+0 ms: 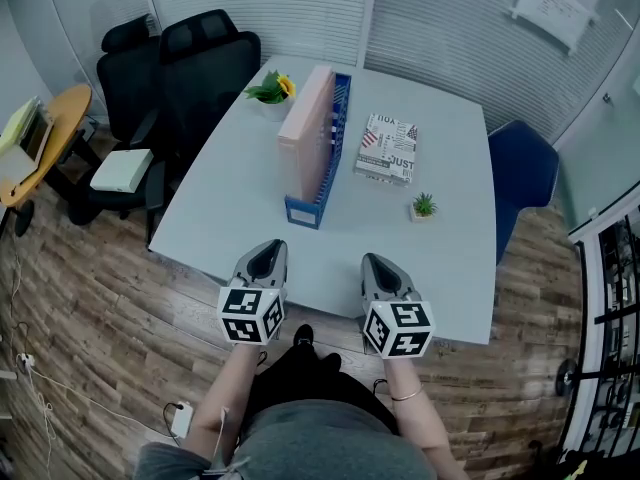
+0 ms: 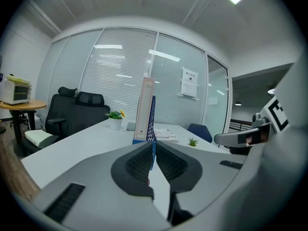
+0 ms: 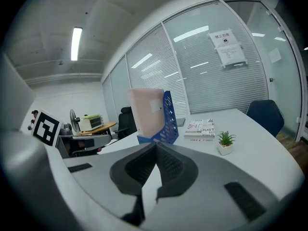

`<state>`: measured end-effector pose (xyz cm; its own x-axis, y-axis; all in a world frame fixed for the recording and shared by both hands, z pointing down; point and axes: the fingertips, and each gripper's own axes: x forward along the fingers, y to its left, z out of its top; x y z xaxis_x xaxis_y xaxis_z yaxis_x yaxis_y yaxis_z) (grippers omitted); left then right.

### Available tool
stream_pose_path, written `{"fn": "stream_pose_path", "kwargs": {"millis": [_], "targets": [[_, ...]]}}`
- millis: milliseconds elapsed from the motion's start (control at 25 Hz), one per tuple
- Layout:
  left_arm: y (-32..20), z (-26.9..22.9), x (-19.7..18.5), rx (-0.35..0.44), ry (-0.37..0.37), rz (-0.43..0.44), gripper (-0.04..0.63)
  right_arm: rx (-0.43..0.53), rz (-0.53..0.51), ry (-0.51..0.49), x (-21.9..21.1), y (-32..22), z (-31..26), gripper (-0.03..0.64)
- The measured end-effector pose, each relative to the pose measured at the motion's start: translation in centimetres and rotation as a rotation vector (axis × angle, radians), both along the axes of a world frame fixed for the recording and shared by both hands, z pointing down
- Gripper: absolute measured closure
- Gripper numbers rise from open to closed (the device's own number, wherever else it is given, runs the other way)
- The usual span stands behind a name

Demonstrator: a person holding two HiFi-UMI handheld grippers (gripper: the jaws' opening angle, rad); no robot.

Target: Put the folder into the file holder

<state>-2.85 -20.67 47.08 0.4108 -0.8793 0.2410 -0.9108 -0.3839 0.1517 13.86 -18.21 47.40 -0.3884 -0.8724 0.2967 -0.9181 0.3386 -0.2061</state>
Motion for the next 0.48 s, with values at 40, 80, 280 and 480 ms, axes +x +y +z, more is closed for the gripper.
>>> {"fn": "stream_pose_path", "kwargs": {"millis": [40, 80, 280, 480], "targets": [[0.03, -0.09, -0.02, 0.003, -0.001, 0.003, 0.557, 0.002, 0.004, 0.000, 0.09, -0.02, -0.06, 0.615], [0.07, -0.12, -0.03, 0.006, -0.005, 0.005, 0.557, 0.003, 0.007, 0.000, 0.17, -0.01, -0.06, 0.614], [0.19, -0.10, 0.39, 0.005, -0.016, 0.019, 0.557, -0.005, 0.012, 0.007, 0.30, 0.21, 0.13, 0.614], [0.05, -0.17, 0.89, 0.009, -0.033, 0.035, 0.557, -0.012, 0.012, 0.007, 0.16, 0.10, 0.37, 0.614]]}}
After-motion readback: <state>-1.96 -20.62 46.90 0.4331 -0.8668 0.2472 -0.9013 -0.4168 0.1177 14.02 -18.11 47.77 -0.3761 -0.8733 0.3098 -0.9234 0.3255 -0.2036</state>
